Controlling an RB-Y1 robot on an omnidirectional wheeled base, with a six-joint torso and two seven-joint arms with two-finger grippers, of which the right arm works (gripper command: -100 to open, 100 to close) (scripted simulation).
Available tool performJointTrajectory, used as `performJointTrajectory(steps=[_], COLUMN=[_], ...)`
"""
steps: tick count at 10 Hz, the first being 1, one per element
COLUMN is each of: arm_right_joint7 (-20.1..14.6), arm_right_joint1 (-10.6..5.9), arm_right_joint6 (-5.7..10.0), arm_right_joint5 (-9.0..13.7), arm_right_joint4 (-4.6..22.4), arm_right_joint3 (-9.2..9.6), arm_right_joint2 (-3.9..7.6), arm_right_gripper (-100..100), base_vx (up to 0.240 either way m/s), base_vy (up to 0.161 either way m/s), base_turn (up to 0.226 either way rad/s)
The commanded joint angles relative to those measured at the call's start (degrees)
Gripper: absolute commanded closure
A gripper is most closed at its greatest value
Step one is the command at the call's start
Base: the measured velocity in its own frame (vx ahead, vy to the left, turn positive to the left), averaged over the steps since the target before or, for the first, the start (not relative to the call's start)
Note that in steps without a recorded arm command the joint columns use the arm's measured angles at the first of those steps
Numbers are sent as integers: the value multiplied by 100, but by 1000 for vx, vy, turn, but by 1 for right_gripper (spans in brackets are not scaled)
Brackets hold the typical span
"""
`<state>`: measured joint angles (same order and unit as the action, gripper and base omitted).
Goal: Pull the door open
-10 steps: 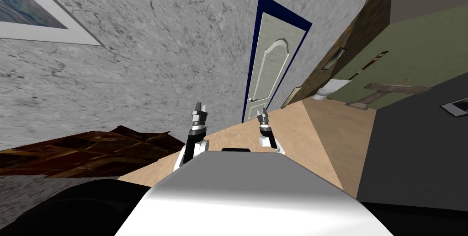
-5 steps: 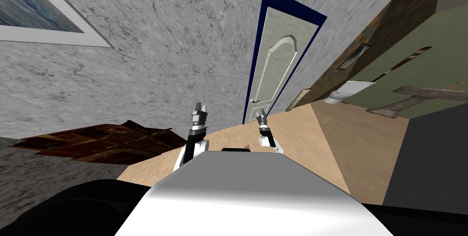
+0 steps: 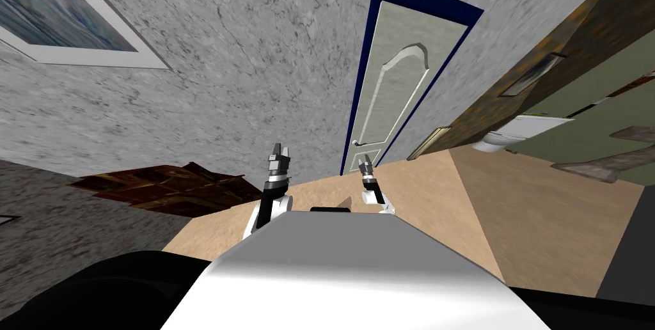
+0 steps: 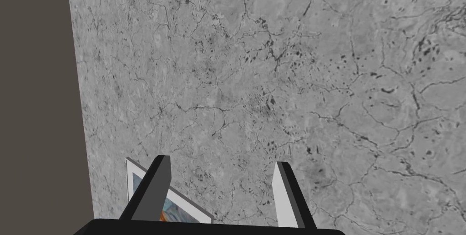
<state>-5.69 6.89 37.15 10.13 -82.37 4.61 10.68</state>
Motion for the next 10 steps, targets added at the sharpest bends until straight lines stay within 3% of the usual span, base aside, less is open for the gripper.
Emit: performJointTrajectory(steps=[1,10], arm_right_joint7=[12,51], arm_right_joint1=[-88,-562], arm_right_joint6=[10,66], arm_right_joint5=[70,437], arm_right_joint4=[232,1468], arm_right_joint3=[4,22], arm_right_joint2=[35,225], arm_right_gripper=[-100,-100], base_vx=[48,40], base_vy=[-133,-113], base_turn=[138,141])
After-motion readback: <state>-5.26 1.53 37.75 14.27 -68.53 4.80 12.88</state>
